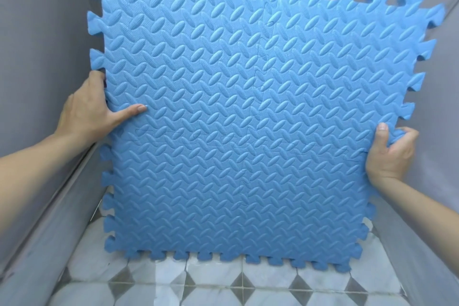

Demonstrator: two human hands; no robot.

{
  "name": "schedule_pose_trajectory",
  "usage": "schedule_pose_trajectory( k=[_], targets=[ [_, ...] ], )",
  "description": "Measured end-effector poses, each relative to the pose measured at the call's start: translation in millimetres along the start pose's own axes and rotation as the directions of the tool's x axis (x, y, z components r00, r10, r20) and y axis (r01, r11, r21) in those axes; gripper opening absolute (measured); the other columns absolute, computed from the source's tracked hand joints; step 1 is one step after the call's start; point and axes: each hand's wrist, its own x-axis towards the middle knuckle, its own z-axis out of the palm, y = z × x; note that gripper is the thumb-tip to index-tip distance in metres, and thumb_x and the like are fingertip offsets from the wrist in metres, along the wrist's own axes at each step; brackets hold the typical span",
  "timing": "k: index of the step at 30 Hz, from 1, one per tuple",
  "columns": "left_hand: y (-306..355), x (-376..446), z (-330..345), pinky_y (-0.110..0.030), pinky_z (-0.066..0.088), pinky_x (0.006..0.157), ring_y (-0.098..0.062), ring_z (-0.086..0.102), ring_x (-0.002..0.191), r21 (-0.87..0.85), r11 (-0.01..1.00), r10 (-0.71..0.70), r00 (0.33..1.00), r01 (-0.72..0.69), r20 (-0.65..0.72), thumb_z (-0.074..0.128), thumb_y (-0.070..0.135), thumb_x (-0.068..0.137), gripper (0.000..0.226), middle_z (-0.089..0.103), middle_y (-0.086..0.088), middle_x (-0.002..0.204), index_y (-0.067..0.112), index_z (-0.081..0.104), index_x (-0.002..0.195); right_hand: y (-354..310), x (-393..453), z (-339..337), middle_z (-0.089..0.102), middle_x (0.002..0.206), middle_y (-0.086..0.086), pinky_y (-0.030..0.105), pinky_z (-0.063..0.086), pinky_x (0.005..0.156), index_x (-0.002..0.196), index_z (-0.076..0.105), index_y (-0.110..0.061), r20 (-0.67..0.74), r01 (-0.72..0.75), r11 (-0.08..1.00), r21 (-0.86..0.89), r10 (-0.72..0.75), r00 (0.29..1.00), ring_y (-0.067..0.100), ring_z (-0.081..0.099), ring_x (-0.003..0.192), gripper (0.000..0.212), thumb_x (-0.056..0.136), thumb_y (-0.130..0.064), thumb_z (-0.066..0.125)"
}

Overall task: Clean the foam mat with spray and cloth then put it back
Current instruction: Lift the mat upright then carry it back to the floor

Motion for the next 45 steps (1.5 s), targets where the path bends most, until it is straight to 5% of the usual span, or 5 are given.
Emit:
schedule_pose_trajectory(
  k=[21, 28, 34, 39, 45],
  targets=[
    [28, 66, 0, -0.013, 0.027, 0.105, 0.005, 0.044, 0.111, -0.367, 0.920, -0.256, 0.921, 0.139, -0.295, 0.051, 0.078, 0.075, 0.066, 0.045, 0.009, 0.130, 0.050, 0.032, 0.132, -82, 55, 2, 0.042, 0.114, -0.010, 0.015, 0.038, 0.094, 0.145, 0.040, -0.021, -0.167, 0.262, 0.956, 0.130, -0.240, 0.956, 0.007, 0.046, 0.099, 0.054, 0.097, -0.039, 0.057],
    [137, 104, -162, 0.002, 0.006, 0.100, -0.010, 0.035, 0.123, -0.215, 0.970, -0.142, 0.983, 0.114, -0.120, 0.072, 0.047, 0.076, 0.101, 0.024, -0.004, 0.121, 0.029, 0.010, 0.152, -208, 157, -94, 0.028, 0.124, 0.009, 0.016, 0.023, 0.112, 0.151, 0.034, -0.017, 0.288, 0.317, 0.948, -0.036, -0.294, 0.911, 0.007, 0.028, 0.119, 0.091, 0.077, -0.053, 0.072],
    [237, 186, -352, -0.032, 0.021, 0.111, -0.031, 0.022, 0.132, -0.230, 0.959, -0.163, 0.986, 0.164, 0.023, 0.084, 0.053, 0.043, 0.138, 0.018, -0.027, 0.136, 0.040, -0.002, 0.150, -383, 291, -186, 0.028, 0.144, 0.015, 0.011, 0.016, 0.114, 0.148, 0.040, -0.033, 0.475, 0.259, 0.965, -0.033, -0.213, 0.854, 0.011, 0.030, 0.135, 0.093, 0.066, -0.061, 0.074],
    [313, 218, -506, -0.033, 0.027, 0.110, -0.027, 0.037, 0.114, -0.211, 0.958, -0.210, 0.977, 0.196, -0.044, 0.081, 0.068, 0.045, 0.132, 0.020, -0.018, 0.134, 0.039, 0.009, 0.151, -512, 378, -244, 0.011, 0.151, -0.027, 0.046, 0.035, 0.109, 0.131, 0.017, -0.078, 0.548, 0.264, 0.964, 0.030, -0.237, 0.802, 0.022, 0.028, 0.144, 0.105, 0.067, -0.032, 0.085],
    [349, 218, -626, -0.025, 0.025, 0.106, -0.028, 0.034, 0.124, -0.152, 0.965, -0.233, 0.964, 0.212, -0.130, 0.068, 0.080, 0.040, 0.132, 0.023, -0.019, 0.129, 0.036, 0.012, 0.152, -609, 420, -263, 0.025, 0.153, 0.022, 0.044, 0.027, 0.114, 0.148, 0.037, -0.025, 0.590, 0.324, 0.937, 0.131, -0.337, 0.734, 0.029, 0.026, 0.142, 0.094, 0.069, -0.021, 0.089]
  ],
)
